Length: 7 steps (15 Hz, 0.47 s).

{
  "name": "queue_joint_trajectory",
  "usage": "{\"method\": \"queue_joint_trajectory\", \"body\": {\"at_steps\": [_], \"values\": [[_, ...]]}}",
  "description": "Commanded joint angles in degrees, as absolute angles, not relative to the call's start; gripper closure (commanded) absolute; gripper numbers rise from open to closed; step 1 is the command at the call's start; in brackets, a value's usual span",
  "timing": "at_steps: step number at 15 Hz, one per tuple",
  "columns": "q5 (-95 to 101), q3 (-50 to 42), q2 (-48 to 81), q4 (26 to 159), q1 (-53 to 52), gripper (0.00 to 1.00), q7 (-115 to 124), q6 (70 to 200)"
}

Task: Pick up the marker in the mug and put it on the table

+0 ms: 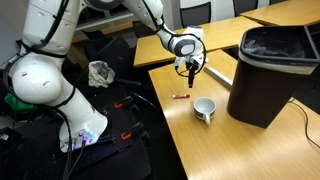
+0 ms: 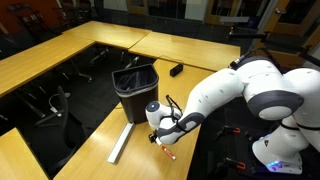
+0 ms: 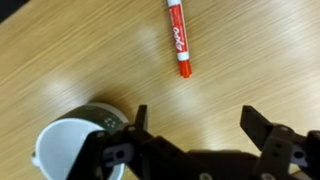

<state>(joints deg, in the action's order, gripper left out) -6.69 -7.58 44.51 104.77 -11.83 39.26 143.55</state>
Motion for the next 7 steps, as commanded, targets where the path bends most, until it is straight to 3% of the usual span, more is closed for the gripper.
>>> {"method": "queue_joint_trajectory", "body": {"at_steps": [1, 7], "values": [[-6.07, -10.62, 37.42, 112.40, -14.56, 0.00, 43.36, 146.72], [-2.44, -11.87, 32.75, 116.13, -15.64, 0.00, 47.16, 145.57]]}}
